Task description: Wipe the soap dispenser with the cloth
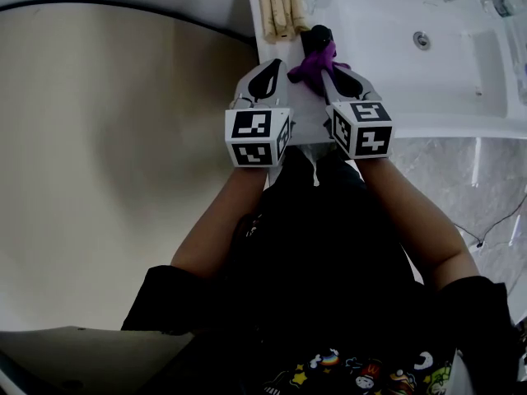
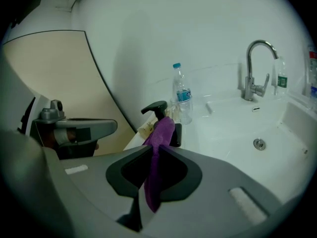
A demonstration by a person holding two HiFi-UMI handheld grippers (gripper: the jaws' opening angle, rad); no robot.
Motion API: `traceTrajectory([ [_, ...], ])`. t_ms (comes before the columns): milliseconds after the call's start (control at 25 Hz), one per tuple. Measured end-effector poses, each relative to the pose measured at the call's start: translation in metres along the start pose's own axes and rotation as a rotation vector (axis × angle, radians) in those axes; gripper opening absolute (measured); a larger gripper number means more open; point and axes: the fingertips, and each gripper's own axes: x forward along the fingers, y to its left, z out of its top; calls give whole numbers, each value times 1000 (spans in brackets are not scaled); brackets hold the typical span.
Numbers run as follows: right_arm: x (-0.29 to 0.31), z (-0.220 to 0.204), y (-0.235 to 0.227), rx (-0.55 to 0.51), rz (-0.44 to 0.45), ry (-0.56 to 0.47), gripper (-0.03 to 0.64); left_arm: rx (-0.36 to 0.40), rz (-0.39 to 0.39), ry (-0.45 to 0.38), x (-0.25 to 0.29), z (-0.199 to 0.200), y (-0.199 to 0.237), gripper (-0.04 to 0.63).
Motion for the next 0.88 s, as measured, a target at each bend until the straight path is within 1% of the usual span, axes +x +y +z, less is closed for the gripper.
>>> traceTrajectory([
  [200,-5,-16,25,-44,55,51,58,-11,-6,-1,-6,-4,2,0],
  [320,-15,-30,39,-125,72,71,58,-10,-21,-2,-7,-8,2,0],
  [440,-18,-45,44,-205,57,90,60,-5,-35,3,-8,-12,2,0],
  [600,-15,-47,38,-180,13,80,82,5,-53,10,-11,-15,-2,0],
  [760,-21,-44,40,-168,12,61,149,13,-67,10,-13,-18,-5,0],
  [880,-37,-24,45,-189,14,-4,163,20,-81,-5,-15,-13,-9,0],
])
